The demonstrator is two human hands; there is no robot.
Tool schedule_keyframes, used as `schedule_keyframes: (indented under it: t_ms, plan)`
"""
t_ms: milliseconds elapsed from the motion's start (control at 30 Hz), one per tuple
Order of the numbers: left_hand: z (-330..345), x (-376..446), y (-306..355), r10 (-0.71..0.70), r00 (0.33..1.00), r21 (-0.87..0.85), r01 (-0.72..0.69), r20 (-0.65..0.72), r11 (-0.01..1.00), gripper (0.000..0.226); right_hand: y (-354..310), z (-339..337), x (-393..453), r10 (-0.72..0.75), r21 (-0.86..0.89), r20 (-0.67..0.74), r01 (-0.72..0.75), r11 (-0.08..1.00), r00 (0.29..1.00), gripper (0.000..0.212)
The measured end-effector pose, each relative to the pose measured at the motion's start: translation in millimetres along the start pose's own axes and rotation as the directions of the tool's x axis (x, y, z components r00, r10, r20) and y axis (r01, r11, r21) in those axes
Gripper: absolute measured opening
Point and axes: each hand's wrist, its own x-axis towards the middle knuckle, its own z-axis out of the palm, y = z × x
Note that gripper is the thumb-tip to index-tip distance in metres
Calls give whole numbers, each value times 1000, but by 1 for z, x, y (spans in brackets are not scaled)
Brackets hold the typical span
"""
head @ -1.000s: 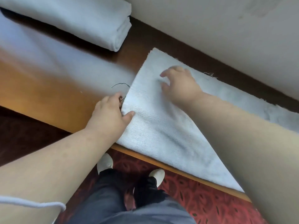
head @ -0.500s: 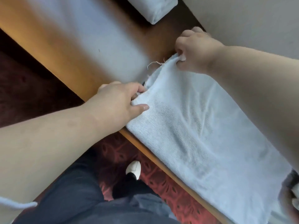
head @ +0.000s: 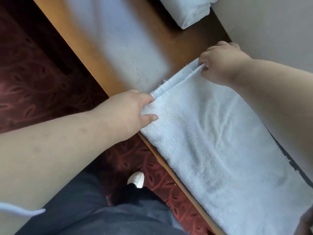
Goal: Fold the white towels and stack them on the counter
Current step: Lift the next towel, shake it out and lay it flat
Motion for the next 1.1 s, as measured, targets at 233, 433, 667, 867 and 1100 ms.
schedule_keyframes:
  t_ms: [233, 433, 667, 867, 1100]
  plan:
    - [-15, 22, -13, -16, 993, 13, 15, 119, 1000, 26, 1, -6, 21, 142, -158, 126, -121, 980, 982, 35]
    - [-8, 27, -16, -75, 997, 217, 66, 32, 974, 40, 22, 4, 23, 557, 487, 227, -588, 646, 799, 86]
    - [-4, 19, -2, -28, 996, 265, 49, -83, 963, 25, 22, 43, 23, 642, 721, 122, -512, 466, 757, 35]
    - [-9, 46, -23, -19, 962, 388, 129, -274, 913, 37, 11, 41, 55, 759, 666, 21, -575, 475, 651, 45]
    - [14, 39, 17, 357, 913, 397, -258, -199, 881, 71, -72, 24, -32, 785, 837, -115, -366, 406, 609, 60]
